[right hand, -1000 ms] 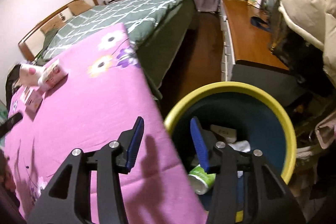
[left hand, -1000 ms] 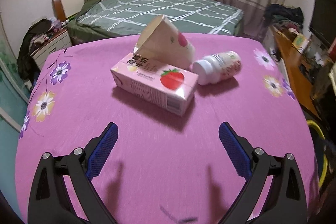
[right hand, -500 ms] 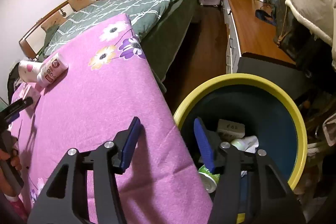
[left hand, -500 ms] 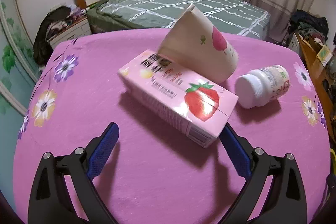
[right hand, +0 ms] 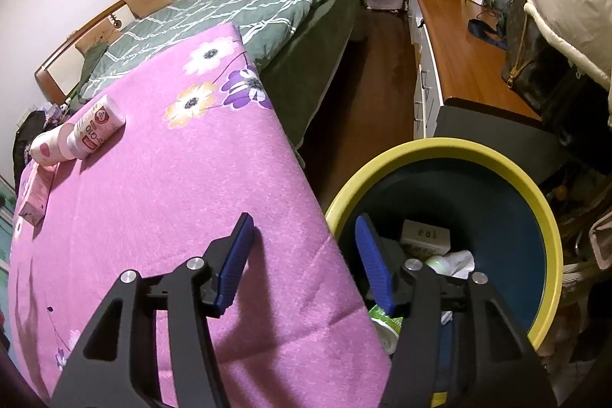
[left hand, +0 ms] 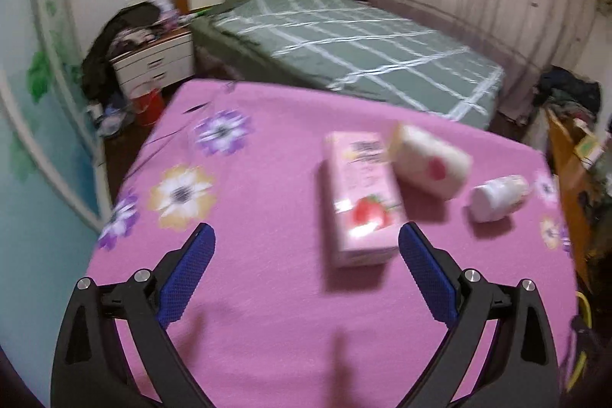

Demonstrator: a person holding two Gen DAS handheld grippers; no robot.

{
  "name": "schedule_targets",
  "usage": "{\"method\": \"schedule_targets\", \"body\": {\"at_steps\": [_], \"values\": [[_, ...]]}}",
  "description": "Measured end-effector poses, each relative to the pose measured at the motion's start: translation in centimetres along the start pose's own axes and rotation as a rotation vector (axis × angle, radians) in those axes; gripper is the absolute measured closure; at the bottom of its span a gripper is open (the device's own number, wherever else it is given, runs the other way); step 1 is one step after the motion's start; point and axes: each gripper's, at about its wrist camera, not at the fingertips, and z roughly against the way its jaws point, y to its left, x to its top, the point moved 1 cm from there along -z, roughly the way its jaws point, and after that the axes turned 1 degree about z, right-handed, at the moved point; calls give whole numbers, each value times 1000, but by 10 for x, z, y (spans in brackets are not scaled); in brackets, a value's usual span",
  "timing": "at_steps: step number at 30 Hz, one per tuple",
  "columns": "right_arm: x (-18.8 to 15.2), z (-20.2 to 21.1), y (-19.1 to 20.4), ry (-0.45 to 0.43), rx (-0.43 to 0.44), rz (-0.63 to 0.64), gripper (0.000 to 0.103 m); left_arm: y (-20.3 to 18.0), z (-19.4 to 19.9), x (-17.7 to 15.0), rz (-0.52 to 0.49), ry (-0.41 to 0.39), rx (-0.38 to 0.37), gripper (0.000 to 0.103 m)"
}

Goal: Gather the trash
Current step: 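Move the left gripper to the pink strawberry milk carton and close on it, then carry the milk carton over the yellow bin and open the left gripper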

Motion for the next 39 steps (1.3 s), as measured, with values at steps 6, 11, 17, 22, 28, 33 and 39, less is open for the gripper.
{"method": "schedule_targets", "body": {"at_steps": [6, 11, 17, 22, 28, 33, 39], "values": [[0, -1, -1, 4, -5, -11, 45, -49, -47, 14, -69, 90, 41, 5], [0, -2, -2, 8, 1, -12, 44, -49, -82, 23, -54, 140, 111, 6], [0, -3, 0, 11, 7, -7, 43, -40, -103, 29, -56, 186, 124, 29], [1, -3, 0, 13, 12, -10, 43, -36, -107, 24, -83, 203, 97, 51], [1, -3, 0, 13, 12, -8, 43, -26, -86, 2, -115, 193, 75, 52], [1, -4, 2, 15, 18, 0, 43, -8, -46, -23, -109, 158, 67, 52], [0, -4, 5, 16, 26, 20, 43, -6, 17, -42, -127, 77, 43, 52]]}}
